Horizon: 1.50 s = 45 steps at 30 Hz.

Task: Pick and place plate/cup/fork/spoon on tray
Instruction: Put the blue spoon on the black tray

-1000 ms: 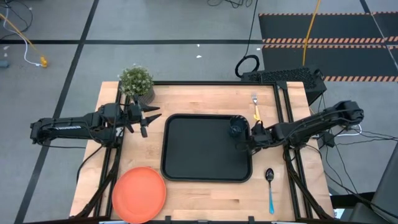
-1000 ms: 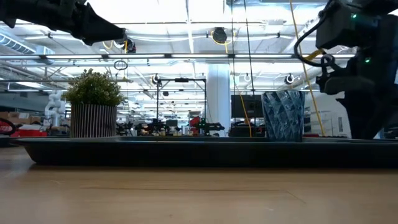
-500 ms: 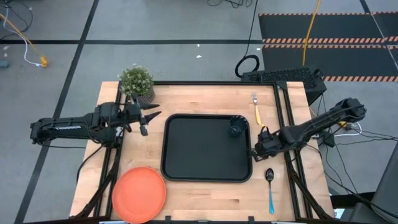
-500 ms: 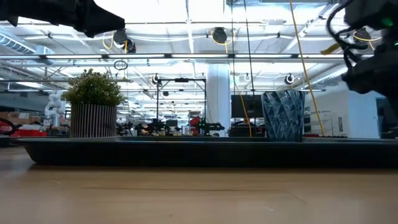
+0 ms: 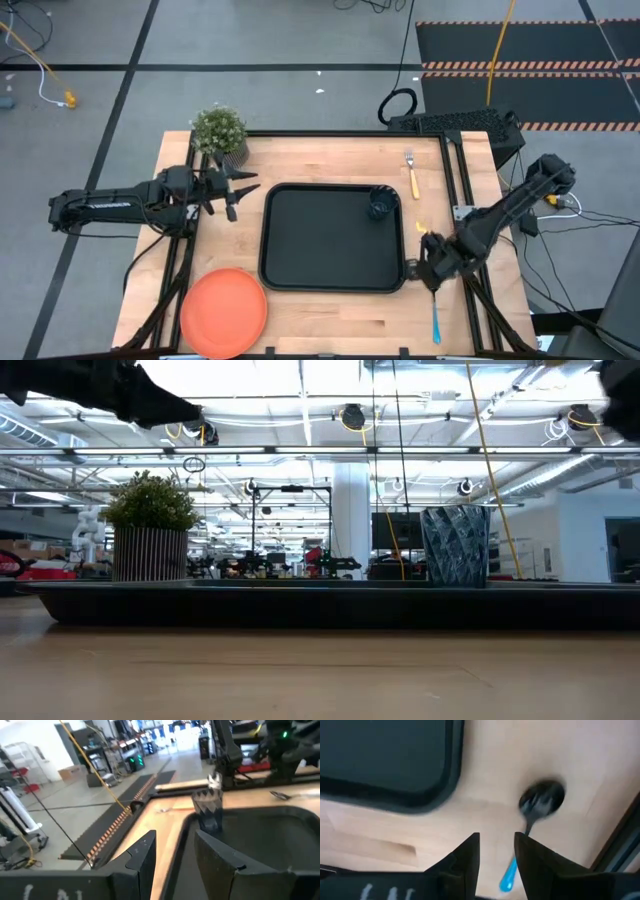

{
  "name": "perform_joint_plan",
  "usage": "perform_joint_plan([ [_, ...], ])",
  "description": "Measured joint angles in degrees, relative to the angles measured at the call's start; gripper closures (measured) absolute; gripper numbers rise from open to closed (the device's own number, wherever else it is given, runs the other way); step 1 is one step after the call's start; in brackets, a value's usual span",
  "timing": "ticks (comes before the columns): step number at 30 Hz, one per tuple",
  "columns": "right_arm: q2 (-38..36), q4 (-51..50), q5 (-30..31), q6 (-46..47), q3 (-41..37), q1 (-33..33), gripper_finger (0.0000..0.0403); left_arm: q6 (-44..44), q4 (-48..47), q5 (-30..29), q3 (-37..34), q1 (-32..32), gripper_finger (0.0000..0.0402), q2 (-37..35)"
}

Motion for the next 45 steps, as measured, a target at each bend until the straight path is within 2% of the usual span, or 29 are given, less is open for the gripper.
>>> perform_joint_plan([
  [3, 5.3, 1.5, -0.2, 6.5, 2.3, 3.9, 0.0291, 0.0, -2.9, 2.3, 0.0, 0.0, 0.0266, 0.1],
  [5, 9.2, 3.2, -2.4, 8.0, 3.5, 5.5, 0.0291, -0.1, -4.5, 3.9, 0.0, 0.0, 0.0266, 0.1],
  [7, 13.0, 4.4, -4.5, 8.8, 4.9, 6.4, 0.0291, -0.3, -5.3, 5.5, 0.0, 0.0, 0.0266, 0.1],
  [15, 22.8, 3.9, -4.7, 7.3, 9.1, 8.1, 0.0291, -1.6, -5.5, 7.7, 0.0, 0.0, 0.0266, 0.1],
  [21, 24.6, 0.9, -8.2, 7.1, 9.0, 10.8, 0.0291, -2.7, -6.7, 7.8, 0.0, 0.0, 0.0266, 0.1],
  [29, 25.1, -1.6, -3.8, 6.7, 9.0, 11.7, 0.0291, -4.3, -7.6, 7.8, 0.0, 0.0, 0.0266, 0.1],
  [45, 31.2, 2.2, -2.9, 6.0, 9.2, 12.4, 0.0291, -6.2, -10.3, 7.8, 0.0, 0.0, 0.0266, 0.1],
])
